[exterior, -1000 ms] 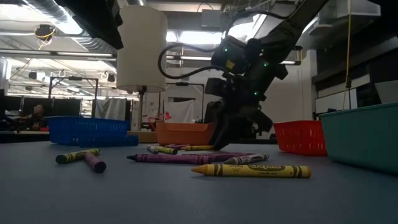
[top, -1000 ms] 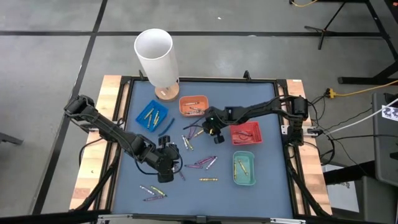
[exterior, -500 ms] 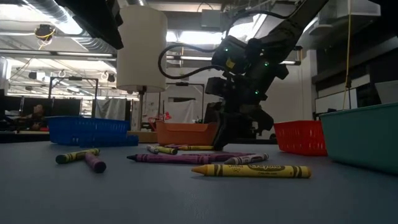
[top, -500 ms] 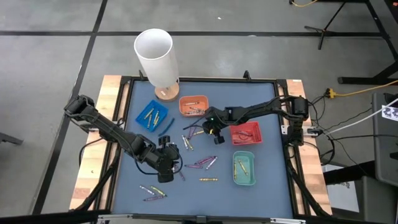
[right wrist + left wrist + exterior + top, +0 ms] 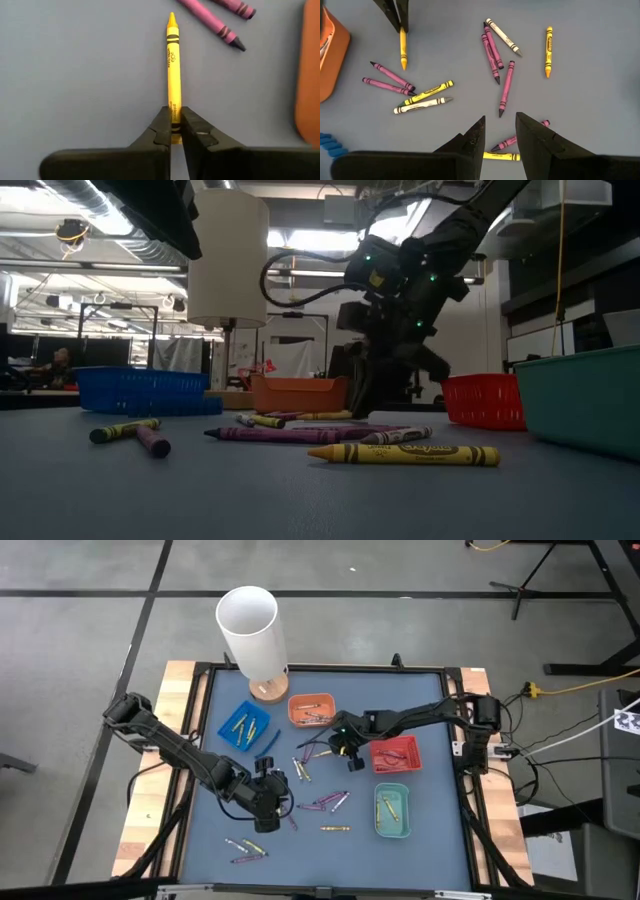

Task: Sort crayons
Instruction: Put the yellow crayon into the light blue bin

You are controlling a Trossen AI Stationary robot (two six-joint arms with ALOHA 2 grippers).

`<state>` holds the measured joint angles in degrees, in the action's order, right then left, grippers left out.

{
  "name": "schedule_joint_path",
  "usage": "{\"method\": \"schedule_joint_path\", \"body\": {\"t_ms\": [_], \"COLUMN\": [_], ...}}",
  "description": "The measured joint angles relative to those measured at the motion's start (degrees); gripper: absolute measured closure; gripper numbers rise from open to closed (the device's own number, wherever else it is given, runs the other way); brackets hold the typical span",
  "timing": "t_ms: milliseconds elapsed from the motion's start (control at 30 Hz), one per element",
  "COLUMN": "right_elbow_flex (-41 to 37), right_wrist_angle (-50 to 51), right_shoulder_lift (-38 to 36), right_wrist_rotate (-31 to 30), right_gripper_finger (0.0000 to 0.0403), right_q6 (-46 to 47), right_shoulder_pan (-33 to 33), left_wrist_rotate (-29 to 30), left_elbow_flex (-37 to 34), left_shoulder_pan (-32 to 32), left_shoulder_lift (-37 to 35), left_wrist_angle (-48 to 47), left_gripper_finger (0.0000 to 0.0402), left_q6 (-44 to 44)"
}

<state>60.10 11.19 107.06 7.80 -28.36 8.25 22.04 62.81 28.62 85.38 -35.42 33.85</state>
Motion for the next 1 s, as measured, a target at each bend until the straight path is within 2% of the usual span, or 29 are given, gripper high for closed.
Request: {"method": "schedule_joint_path", "body": {"t_ms": [300,833,1000], "right_elbow_flex": [0.13,0.24,0.24], "right_wrist_angle": [5.74,17.48,22.64], "right_shoulder_lift": [-7.45,-19.76,-20.46], "right_wrist_rotate": [1.83,3.73,3.71], "right_gripper_finger": [0.0382,0.0380,0.0379], "right_q6": [2.81,2.87,8.94], "right_shoulder_pan": [-3.39,-21.32,-25.62], "left_wrist_rotate": [-0.02,-0.02,-0.02], "left_elbow_flex": [0.00,0.00,0.00], "left_shoulder_pan": [0.00,0.01,0.01], "left_shoulder_lift": [0.02,0.02,0.02], "left_wrist_angle": [0.00,0.08,0.07], "left_gripper_finger": [0.0310,0.0310,0.0310], "left_q6": [0.00,0.27,0.28]}}
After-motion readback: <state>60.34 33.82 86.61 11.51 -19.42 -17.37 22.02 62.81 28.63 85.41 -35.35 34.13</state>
